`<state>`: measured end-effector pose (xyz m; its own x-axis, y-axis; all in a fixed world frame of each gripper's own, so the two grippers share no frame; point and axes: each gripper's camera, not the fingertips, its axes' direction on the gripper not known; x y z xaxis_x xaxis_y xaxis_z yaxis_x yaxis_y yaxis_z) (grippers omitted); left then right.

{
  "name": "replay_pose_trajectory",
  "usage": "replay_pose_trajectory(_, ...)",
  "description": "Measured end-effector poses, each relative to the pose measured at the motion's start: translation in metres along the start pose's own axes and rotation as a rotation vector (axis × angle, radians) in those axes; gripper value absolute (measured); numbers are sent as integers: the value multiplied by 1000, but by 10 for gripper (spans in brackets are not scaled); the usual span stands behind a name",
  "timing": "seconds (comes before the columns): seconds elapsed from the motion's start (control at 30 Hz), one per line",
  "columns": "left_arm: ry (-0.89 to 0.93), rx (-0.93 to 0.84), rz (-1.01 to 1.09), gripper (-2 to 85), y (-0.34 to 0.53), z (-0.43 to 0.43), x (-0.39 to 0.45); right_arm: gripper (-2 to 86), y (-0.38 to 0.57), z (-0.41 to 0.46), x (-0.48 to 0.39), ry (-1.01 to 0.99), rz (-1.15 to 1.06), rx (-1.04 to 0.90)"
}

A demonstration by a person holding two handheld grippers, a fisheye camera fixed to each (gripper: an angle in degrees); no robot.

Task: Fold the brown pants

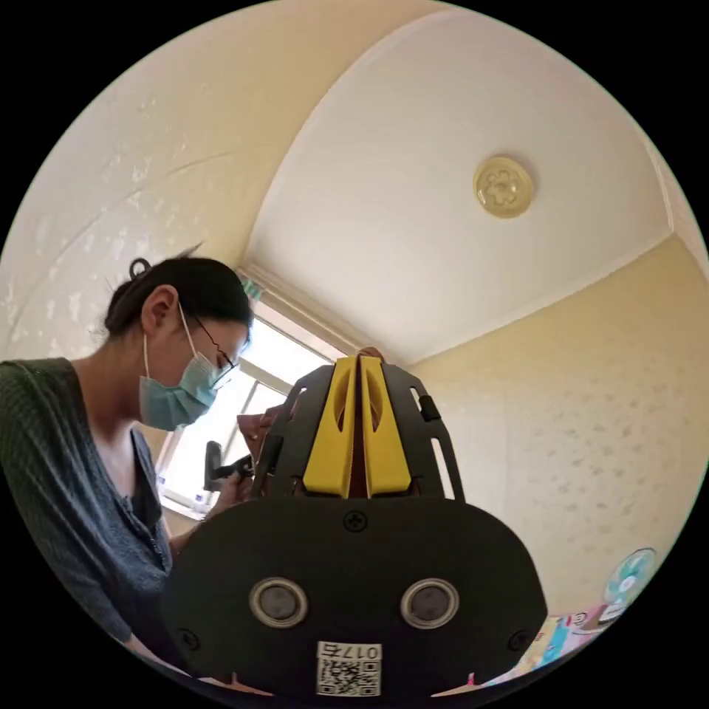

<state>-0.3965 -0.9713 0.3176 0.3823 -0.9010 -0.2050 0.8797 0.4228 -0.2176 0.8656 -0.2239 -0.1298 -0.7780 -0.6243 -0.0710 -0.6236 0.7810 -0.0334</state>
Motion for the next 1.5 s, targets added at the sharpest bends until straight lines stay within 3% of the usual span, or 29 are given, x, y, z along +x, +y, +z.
replay_pose_trajectory(0.17, -45, 50, 61, -7, -15, 9, -13, 9, -7, 21, -37, 480, -162, -95)
replay_pose_trajectory(0.3, -171, -58, 1, -8, 4, 28, -41, 8, 13, 38, -2, 539, -108, -252)
replay_pose_trajectory(0.43, -244, -204, -96, -7, 34, 76, -107, 6, 64, 96, 127, 547, 91, -502)
replay_pose_trajectory(0.53, -257, -336, -198, -3, 67, 160, -207, 7, 135, 172, 269, 557, 255, -637)
replay_pose_trajectory(0.67, -273, -492, -353, 26, 122, 307, -393, 15, 272, 287, 457, 661, 315, -880)
replay_pose_trajectory(0.77, -366, -616, -581, 41, 176, 342, -502, 26, 361, 276, 533, 693, 509, -1075)
replay_pose_trajectory(0.83, -374, -670, -622, 44, 211, 332, -530, 29, 402, 232, 543, 644, 588, -1098)
replay_pose_trajectory(0.9, -411, -845, -591, 48, 270, 303, -539, 28, 450, 182, 538, 642, 607, -1207)
replay_pose_trajectory(1.0, -454, -1135, -576, 50, 367, 244, -541, 26, 542, 78, 515, 599, 687, -1488)
replay_pose_trajectory(1.07, -493, -1320, -639, 52, 430, 197, -548, 26, 602, -13, 488, 583, 830, -1689)
replay_pose_trajectory(1.17, -628, -1517, -782, 66, 502, 112, -567, 28, 644, -108, 454, 523, 1056, -1821)
replay_pose_trajectory(1.37, -953, -1532, -1058, 88, 543, -26, -612, 41, 681, -161, 384, 291, 1221, -1971)
replay_pose_trajectory(1.5, -917, -1546, -1205, 99, 566, -67, -629, 59, 694, -142, 350, 33, 1418, -1872)
